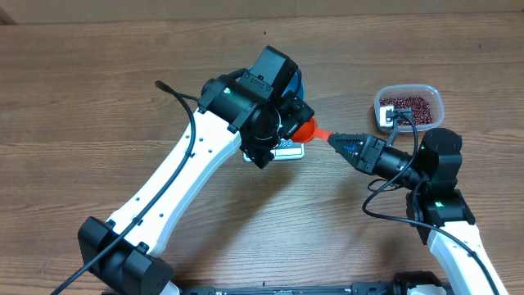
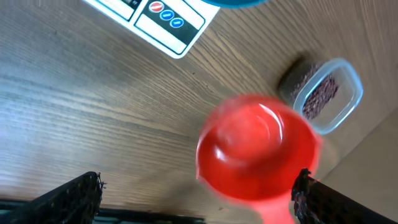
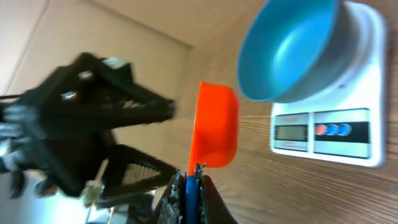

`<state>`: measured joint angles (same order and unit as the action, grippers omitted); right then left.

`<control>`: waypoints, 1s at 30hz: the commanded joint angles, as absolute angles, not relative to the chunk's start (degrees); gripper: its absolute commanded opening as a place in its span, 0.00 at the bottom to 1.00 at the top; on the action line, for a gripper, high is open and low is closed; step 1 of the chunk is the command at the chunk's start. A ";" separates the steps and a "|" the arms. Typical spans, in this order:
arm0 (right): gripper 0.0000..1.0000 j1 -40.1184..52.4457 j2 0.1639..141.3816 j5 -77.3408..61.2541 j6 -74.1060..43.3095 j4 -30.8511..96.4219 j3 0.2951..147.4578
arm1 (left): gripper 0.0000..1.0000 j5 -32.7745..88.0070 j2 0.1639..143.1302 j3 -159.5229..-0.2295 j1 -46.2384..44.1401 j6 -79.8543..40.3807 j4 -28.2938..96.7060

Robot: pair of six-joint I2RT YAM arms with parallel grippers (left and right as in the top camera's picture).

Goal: Scoop item into bowl and weigh 150g on scale

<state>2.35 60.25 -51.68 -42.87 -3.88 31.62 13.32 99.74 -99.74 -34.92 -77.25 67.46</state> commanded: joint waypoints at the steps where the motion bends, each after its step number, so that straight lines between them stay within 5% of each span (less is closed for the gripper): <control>1: 0.04 2.50 60.14 -45.78 -39.92 -1.93 33.04 | 0.99 13.58 99.26 -100.88 -35.22 -68.93 67.40; 13: 0.04 -2.83 60.12 -33.15 -34.61 21.74 38.81 | 1.00 13.30 99.20 -100.99 -34.57 -54.92 65.28; 25: 0.04 -4.05 60.12 -20.99 -31.97 33.32 41.78 | 0.99 6.66 99.22 -100.97 -34.26 -22.24 66.87; 29: 0.04 -4.05 60.12 -18.11 -31.18 35.29 42.00 | 0.79 6.63 99.22 -100.95 -34.26 -14.52 67.66; 30: 0.04 -4.05 60.10 -17.52 -31.16 36.21 42.46 | 0.64 6.63 99.22 -100.95 -34.26 -13.50 67.55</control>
<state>-3.77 60.34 -21.52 -32.32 35.20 39.75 7.51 99.74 -99.74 -34.74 -24.56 67.68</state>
